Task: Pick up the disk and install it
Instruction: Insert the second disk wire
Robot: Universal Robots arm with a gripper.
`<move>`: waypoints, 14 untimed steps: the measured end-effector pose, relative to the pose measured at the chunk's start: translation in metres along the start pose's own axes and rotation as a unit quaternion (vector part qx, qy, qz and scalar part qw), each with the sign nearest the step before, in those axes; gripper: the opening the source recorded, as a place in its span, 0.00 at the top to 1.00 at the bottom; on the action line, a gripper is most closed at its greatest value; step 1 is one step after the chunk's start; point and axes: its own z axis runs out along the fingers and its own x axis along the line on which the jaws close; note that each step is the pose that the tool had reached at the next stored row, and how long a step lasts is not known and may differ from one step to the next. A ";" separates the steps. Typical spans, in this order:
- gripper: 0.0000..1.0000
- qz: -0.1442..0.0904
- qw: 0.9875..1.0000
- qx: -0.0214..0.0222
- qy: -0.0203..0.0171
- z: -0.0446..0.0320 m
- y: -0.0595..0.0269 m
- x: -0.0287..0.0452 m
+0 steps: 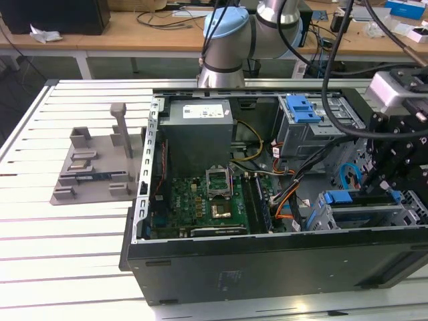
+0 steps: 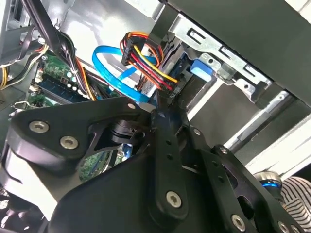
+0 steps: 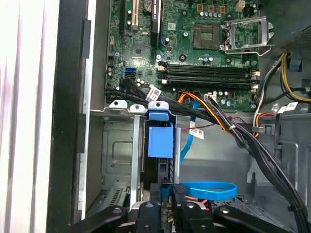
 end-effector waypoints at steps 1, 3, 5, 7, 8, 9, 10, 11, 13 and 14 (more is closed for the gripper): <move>0.76 0.000 1.000 0.000 0.000 -0.0048 0.0002 -0.0003; 0.76 0.000 1.000 0.000 0.000 -0.0151 0.0008 -0.0021; 0.89 0.000 1.000 0.000 0.000 -0.0219 0.0010 -0.0034; 0.89 0.000 1.000 0.000 0.000 -0.0360 0.0017 -0.0052; 0.89 0.000 1.000 0.000 0.000 -0.0384 0.0018 -0.0052; 0.89 0.000 1.000 0.000 0.000 -0.0385 0.0018 -0.0052; 0.89 0.000 1.000 0.000 0.000 -0.0387 0.0018 -0.0052; 0.89 0.000 1.000 0.000 0.000 -0.0387 0.0018 -0.0052; 0.89 0.000 1.000 0.000 0.000 -0.0387 0.0018 -0.0052; 0.89 0.000 1.000 0.000 0.000 -0.0387 0.0018 -0.0052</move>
